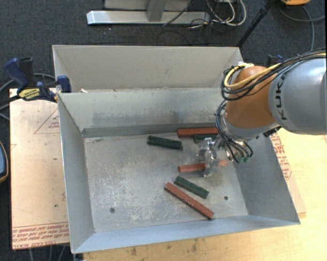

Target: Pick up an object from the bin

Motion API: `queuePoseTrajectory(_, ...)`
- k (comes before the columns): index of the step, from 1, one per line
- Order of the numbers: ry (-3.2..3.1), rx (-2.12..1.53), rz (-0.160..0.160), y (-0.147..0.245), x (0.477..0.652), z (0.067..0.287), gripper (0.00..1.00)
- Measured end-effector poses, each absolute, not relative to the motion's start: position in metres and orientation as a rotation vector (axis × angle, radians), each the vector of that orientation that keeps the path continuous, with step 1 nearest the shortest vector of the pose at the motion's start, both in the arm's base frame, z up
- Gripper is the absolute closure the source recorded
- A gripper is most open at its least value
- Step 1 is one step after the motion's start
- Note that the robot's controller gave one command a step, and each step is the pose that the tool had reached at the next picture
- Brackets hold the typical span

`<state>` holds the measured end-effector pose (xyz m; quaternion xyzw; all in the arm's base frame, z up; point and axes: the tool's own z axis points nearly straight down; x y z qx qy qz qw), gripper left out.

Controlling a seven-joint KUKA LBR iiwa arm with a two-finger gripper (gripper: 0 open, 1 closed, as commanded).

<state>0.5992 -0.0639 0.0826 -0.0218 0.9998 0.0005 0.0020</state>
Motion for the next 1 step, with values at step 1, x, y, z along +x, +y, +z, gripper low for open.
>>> queuePoseTrajectory(1,3.131,-0.067,-0.001,-0.0636,0.6014,0.1480,1.00)
